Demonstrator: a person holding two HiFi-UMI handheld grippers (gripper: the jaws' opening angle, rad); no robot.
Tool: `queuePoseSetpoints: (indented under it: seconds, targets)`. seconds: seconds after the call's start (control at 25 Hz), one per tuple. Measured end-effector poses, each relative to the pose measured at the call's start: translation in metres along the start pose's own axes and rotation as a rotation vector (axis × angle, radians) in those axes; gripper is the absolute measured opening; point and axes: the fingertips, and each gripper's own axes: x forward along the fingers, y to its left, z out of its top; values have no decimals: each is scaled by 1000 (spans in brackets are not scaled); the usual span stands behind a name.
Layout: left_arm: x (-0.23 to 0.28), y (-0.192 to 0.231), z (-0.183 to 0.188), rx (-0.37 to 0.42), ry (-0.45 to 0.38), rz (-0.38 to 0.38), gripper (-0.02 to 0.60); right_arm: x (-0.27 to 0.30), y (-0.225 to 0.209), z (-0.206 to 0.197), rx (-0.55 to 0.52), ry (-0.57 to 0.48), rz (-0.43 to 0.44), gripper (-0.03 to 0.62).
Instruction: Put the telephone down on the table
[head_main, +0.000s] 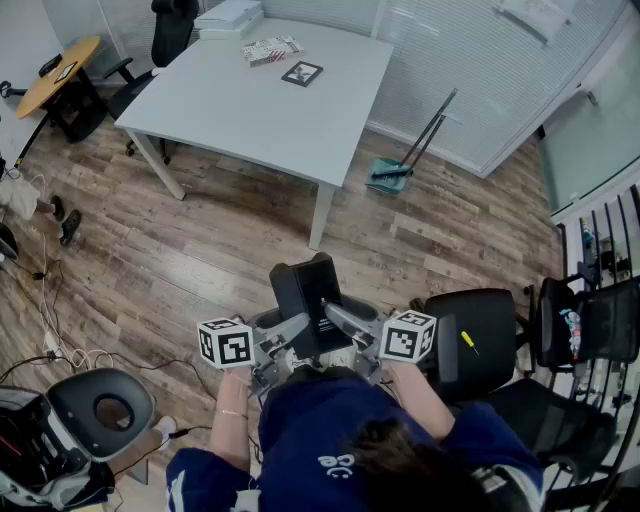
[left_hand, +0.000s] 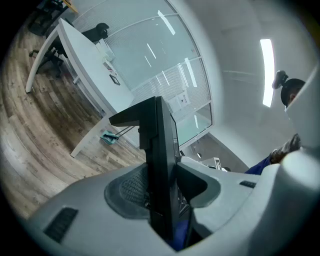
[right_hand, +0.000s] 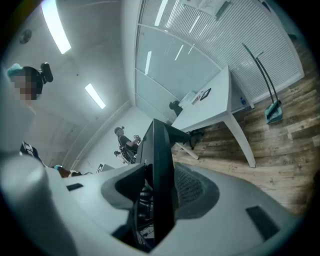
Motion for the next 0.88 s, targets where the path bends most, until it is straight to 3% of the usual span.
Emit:
queuePoseSetpoints:
  seconds: [0.6, 0.88]
  targets:
    - [2, 2, 4, 22, -10, -4, 173, 3, 1, 5, -44, -21, 10, 193]
    - [17, 23, 31, 9, -25, 27, 173, 26, -23, 28, -21, -11, 39, 193]
